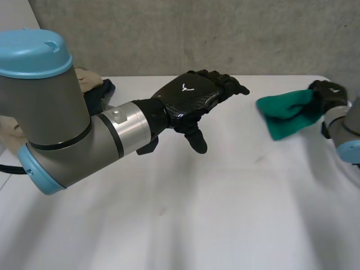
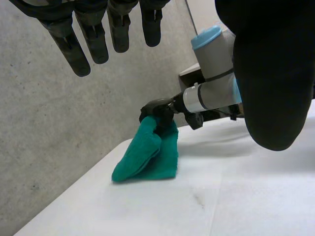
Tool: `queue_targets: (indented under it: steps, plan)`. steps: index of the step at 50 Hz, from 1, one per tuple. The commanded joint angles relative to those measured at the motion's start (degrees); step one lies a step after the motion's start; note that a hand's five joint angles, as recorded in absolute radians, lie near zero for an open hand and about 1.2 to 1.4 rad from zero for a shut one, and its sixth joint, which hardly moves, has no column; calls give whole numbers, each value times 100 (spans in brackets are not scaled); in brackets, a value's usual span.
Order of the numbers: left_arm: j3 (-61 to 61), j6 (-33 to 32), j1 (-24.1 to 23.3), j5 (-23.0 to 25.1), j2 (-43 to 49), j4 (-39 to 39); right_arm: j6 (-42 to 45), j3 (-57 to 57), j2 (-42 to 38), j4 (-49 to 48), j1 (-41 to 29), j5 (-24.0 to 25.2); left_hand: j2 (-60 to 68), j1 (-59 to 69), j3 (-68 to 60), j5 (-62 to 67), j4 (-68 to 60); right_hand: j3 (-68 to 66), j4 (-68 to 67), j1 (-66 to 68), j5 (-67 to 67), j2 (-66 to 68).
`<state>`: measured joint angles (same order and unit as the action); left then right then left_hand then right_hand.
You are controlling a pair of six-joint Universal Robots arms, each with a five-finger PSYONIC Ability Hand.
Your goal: Fold the laundry.
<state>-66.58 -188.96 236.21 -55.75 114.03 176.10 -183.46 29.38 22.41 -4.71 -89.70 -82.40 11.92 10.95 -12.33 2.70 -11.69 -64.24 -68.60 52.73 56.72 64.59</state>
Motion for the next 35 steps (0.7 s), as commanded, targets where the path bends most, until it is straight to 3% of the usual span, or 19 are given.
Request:
queue_targets:
  steps: [1, 11, 12, 13, 14, 24, 32, 35]
  plan:
    - [4, 0, -31, -6, 32, 3, 4, -1785, -888, 436, 664, 13, 149, 247, -108, 71, -172, -1576, -1140, 2727, 1328, 1541]
    - [-5, 0, -66, -111, 67, 3, -5, -1821, -914, 427, 867, 118, 149, 247, -108, 71, -172, -1576, -1140, 2727, 1328, 1541]
    - [-5, 8, -66, -120, 76, 3, -5, -1813, -914, 427, 876, 118, 149, 247, -108, 71, -172, -300, 136, 1451, 51, 264]
    - [-5, 9, -75, -120, 76, 3, -5, -1787, -906, 427, 884, 75, 149, 247, -108, 71, -172, 5075, 5511, -3924, -5324, -5111]
    - [-5, 9, -75, -120, 76, 3, -5, -1778, -888, 427, 893, 40, 149, 247, -108, 71, -172, 5424, 5860, -4273, -5672, -5459]
    - [-84, 9, -110, -120, 41, -15, 109, -1049, -335, 383, 1166, -277, 149, 247, -108, 71, -172, 5424, 5860, -4273, -5672, -5459]
    - [-84, 9, -172, -120, 5, -15, 1873, -434, 148, 295, 1254, -190, 149, 247, -108, 71, -172, 5424, 5860, -4273, -5672, -5459]
    - [-84, 9, -172, -120, -12, -15, 2148, -118, 377, 304, 1236, -58, 149, 247, -108, 71, -172, 5424, 5860, -4273, -5672, -5459]
